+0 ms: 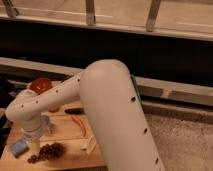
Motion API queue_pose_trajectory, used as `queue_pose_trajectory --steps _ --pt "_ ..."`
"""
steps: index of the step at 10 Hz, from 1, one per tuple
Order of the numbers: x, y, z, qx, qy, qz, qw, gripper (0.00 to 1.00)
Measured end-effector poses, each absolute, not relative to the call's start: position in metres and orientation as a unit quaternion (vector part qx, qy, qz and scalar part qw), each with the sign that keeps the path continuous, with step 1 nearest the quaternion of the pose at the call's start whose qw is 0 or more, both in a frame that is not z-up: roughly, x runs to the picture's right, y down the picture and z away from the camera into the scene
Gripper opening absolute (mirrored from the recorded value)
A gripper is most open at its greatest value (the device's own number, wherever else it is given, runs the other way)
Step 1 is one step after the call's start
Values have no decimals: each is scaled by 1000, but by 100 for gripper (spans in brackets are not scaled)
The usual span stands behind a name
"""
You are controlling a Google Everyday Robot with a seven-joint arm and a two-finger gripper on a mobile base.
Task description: Place grapes in metal cup
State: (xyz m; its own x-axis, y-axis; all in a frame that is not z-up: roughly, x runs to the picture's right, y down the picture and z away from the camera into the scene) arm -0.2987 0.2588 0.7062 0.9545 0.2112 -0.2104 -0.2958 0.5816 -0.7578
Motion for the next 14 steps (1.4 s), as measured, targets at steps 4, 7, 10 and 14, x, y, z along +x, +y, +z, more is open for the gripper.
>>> queue_pose_trajectory --steps 4,7,10,14 --pt "-278 280 726 -457 57 163 872 65" --pt "-275 285 735 -466 52 169 867 65" --pt "-276 286 735 -463 51 161 870 44" --pt "-277 288 730 -461 37 140 876 3"
